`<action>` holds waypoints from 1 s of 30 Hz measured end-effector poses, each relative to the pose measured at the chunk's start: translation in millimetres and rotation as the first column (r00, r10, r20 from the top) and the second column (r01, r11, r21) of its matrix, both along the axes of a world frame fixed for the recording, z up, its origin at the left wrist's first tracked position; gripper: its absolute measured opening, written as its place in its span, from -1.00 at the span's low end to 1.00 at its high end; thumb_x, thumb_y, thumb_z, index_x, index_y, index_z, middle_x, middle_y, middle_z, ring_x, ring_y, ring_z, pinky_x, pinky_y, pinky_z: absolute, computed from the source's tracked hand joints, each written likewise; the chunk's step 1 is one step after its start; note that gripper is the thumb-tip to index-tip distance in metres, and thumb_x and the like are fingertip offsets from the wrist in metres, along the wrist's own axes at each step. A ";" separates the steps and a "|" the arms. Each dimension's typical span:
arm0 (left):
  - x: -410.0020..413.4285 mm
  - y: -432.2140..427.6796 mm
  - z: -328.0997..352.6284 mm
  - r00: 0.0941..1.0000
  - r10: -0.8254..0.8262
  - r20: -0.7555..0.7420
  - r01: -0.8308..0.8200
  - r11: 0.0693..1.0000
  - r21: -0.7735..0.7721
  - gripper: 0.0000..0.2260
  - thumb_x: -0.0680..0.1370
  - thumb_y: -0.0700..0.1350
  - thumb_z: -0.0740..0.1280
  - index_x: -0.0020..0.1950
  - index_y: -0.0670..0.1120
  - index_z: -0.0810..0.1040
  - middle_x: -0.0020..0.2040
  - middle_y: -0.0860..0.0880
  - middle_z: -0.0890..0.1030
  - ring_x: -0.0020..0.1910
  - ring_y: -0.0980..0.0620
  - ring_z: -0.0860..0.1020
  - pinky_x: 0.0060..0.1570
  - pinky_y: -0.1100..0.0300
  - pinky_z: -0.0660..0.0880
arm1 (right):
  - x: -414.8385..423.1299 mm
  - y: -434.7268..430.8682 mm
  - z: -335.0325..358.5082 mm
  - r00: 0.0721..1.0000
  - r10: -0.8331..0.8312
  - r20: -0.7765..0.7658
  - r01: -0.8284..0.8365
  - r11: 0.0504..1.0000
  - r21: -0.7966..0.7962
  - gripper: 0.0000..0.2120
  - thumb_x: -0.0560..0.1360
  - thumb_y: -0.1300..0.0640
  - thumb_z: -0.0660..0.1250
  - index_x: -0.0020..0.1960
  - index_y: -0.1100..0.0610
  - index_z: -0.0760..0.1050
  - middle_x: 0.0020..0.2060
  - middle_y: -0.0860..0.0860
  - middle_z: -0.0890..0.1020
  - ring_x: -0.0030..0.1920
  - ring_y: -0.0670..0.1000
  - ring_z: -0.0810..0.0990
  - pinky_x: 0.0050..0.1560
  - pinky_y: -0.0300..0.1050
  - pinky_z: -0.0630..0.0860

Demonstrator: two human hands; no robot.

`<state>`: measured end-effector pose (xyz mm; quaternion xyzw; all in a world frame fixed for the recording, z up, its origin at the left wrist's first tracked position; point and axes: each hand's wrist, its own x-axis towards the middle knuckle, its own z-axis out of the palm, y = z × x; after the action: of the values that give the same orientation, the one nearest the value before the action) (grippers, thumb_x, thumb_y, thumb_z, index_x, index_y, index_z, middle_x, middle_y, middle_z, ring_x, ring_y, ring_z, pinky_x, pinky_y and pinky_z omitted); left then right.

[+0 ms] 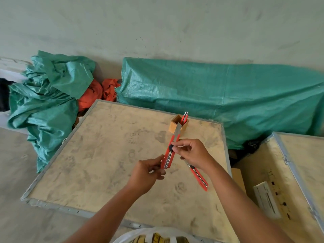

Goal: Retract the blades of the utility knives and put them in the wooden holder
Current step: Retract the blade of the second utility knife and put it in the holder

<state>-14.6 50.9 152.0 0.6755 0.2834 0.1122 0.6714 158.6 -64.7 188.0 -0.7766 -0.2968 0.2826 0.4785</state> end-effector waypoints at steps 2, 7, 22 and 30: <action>4.3 -10.5 1.0 1.000 0.011 0.012 -0.011 1.000 -0.009 -0.55 0.47 -0.45 0.40 0.26 -0.05 0.60 -0.15 -0.04 0.71 -0.20 0.04 0.67 -0.06 -0.01 0.68 | 4.8 -9.4 3.8 0.993 0.076 0.094 -0.074 0.997 -0.021 -0.81 0.51 0.15 0.50 0.12 0.06 0.73 0.05 -0.09 0.73 0.01 -0.10 0.69 0.04 -0.24 0.60; 17.8 -35.3 6.7 0.998 0.058 0.029 -0.058 0.998 -0.002 -0.51 0.47 -0.44 0.40 0.14 0.14 0.63 -0.16 0.01 0.73 -0.20 0.03 0.68 -0.11 0.05 0.68 | 12.1 -31.9 11.2 0.963 0.221 0.155 -0.206 0.973 -0.106 -0.81 0.45 0.11 0.56 0.06 -0.02 0.75 0.26 -0.24 0.47 0.27 -0.25 0.45 0.22 -0.24 0.50; 44.9 -78.8 15.9 0.981 0.174 0.085 -0.175 0.985 -0.003 -0.56 0.46 -0.44 0.42 0.26 -0.06 0.60 -0.12 -0.09 0.74 -0.20 0.06 0.68 -0.12 0.03 0.69 | 36.9 -58.9 10.2 0.926 0.262 0.273 -0.260 0.965 -0.045 -0.79 0.41 -0.05 0.57 0.00 -0.04 0.68 0.20 -0.21 0.54 0.11 -0.14 0.57 -0.11 -0.30 0.48; 51.1 -57.4 17.5 0.976 0.189 0.104 -0.191 0.982 0.012 -0.56 0.45 -0.44 0.43 0.24 -0.05 0.61 -0.09 -0.17 0.73 -0.20 0.02 0.69 -0.15 0.04 0.68 | 43.3 -37.6 9.7 0.917 0.211 0.339 -0.223 0.975 -0.003 -0.78 0.38 -0.07 0.59 -0.07 -0.01 0.66 0.22 -0.14 0.59 0.14 -0.14 0.58 -0.08 -0.38 0.46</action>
<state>36.4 -6.5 169.5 0.6460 0.3105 0.2135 0.6639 202.0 -102.3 197.7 -0.7672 -0.4634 0.1916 0.4000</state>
